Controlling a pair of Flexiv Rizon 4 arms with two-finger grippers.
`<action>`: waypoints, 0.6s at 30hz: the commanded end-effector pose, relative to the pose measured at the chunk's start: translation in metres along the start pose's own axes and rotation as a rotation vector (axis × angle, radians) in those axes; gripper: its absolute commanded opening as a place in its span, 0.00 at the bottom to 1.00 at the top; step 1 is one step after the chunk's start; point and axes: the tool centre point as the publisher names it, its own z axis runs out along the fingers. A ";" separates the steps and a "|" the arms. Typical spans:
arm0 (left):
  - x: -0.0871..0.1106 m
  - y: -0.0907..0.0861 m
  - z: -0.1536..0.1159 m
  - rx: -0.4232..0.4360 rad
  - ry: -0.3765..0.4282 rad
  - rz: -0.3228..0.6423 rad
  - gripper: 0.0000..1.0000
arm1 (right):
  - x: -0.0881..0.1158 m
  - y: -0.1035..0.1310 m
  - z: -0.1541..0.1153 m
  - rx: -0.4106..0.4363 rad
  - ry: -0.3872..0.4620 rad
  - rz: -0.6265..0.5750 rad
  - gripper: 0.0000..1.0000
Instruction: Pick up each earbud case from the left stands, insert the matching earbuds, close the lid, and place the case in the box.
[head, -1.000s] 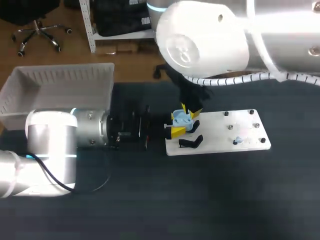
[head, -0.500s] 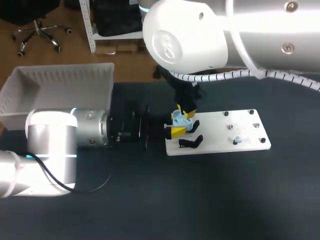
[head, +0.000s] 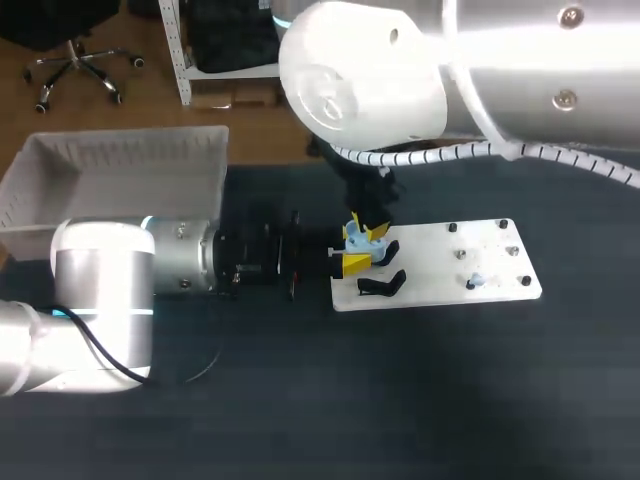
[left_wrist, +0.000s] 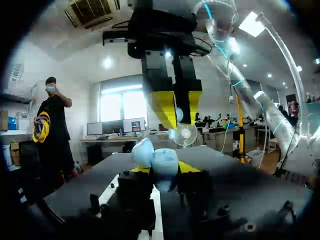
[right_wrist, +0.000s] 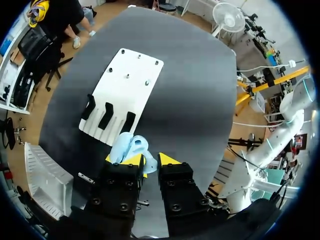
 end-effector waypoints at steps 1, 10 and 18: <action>0.001 -0.002 0.000 -0.008 -0.003 0.004 0.00 | 0.001 0.001 -0.001 0.005 0.002 0.006 0.00; 0.001 -0.002 0.000 -0.008 -0.003 0.004 0.00 | 0.000 -0.003 0.000 0.000 0.006 0.030 0.00; 0.001 -0.002 0.000 -0.008 -0.003 0.004 0.00 | -0.002 -0.001 0.003 -0.009 0.011 0.048 0.00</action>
